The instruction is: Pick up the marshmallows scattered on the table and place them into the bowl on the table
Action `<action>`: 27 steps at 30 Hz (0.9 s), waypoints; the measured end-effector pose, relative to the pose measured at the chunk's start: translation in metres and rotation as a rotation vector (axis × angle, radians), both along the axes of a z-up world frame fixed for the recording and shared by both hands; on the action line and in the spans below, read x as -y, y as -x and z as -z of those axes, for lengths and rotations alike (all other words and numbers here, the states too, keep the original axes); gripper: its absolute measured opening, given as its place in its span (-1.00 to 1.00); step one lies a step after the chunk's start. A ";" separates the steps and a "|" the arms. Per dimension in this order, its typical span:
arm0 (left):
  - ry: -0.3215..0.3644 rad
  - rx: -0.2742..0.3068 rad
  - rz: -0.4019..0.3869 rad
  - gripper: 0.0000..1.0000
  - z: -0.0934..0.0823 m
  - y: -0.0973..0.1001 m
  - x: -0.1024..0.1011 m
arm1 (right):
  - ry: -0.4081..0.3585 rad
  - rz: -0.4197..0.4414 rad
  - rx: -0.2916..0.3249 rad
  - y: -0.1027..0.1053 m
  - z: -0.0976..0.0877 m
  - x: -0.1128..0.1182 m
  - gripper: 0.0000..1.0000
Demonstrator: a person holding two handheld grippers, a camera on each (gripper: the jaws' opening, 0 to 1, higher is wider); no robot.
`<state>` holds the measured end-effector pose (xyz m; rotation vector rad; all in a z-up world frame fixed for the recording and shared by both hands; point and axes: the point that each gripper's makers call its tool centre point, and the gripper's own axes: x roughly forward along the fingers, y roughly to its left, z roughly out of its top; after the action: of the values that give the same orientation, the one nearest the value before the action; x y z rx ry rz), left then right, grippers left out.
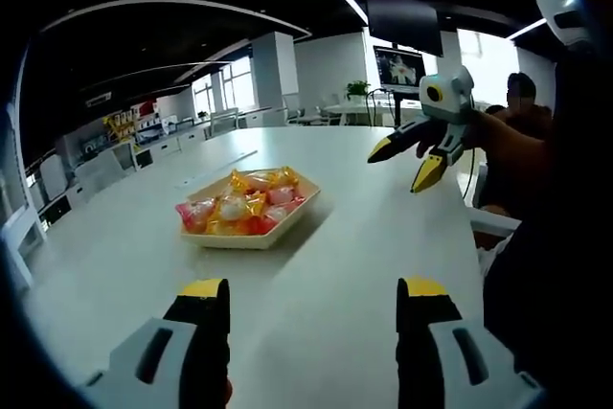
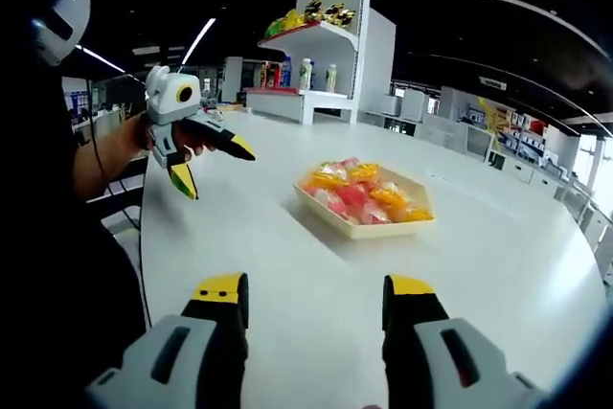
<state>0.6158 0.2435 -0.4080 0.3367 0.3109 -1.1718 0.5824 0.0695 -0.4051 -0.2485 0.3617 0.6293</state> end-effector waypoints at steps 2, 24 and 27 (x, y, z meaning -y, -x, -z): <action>0.000 0.003 0.001 0.40 0.000 0.000 0.001 | 0.000 0.001 0.000 -0.001 0.000 0.000 0.12; -0.031 0.017 0.037 0.40 0.001 0.007 0.005 | 0.004 -0.019 0.001 -0.002 -0.001 -0.006 0.12; -0.034 0.018 0.040 0.40 0.002 0.008 0.005 | 0.004 -0.019 0.002 -0.002 -0.002 -0.006 0.12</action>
<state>0.6081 0.2386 -0.4098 0.3848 0.3101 -1.2034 0.5846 0.0756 -0.4035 -0.2568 0.3594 0.6467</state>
